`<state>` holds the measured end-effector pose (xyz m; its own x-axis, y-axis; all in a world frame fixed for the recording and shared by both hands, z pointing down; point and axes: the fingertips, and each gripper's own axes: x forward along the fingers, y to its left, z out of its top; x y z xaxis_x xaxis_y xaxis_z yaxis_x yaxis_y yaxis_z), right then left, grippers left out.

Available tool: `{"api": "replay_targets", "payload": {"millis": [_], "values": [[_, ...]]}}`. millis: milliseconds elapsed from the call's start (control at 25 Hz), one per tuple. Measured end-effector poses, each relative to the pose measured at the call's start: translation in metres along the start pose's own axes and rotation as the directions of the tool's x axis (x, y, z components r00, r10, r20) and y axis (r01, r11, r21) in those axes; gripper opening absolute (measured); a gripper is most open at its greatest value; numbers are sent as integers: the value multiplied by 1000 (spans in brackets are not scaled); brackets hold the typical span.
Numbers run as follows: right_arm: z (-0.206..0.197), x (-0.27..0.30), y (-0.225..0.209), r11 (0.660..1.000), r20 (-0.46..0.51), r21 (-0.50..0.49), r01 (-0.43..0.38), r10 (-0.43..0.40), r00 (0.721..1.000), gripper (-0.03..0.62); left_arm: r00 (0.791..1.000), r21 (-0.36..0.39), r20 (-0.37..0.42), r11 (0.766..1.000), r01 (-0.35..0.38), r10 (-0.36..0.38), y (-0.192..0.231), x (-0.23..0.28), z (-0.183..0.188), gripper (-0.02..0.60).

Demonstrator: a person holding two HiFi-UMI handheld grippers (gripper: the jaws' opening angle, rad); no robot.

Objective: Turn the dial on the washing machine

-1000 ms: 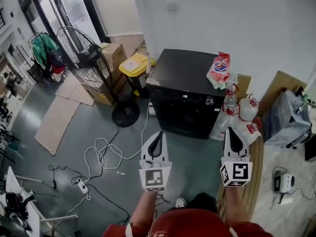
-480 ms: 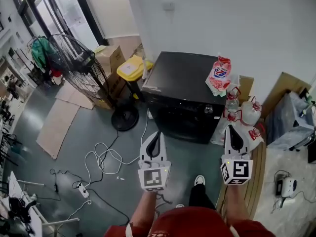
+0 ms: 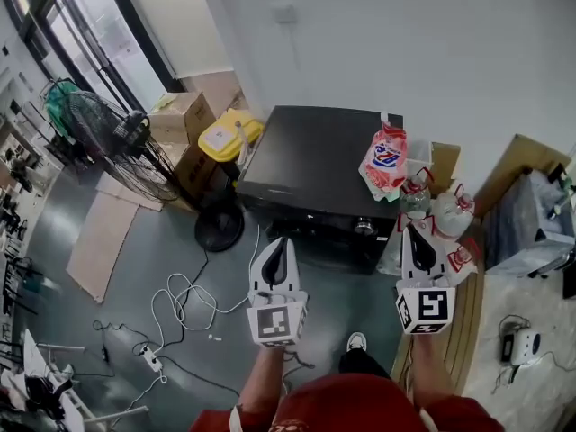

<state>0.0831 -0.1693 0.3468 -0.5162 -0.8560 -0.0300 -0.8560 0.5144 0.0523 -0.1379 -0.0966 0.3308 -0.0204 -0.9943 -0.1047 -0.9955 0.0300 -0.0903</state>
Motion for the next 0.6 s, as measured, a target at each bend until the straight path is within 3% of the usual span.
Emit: {"api": "replay_targets", "payload": {"millis": [320,600], "values": [[-13,49,-52,1000,0,24,-16,16,1000,9,999,33,-34,999,16,-15,-31,71,-8,9],[-25,84,-72,998,0,41,-52,52,999,9,1000,34,-25,999,0,1,-42,105,-7,9]]}}
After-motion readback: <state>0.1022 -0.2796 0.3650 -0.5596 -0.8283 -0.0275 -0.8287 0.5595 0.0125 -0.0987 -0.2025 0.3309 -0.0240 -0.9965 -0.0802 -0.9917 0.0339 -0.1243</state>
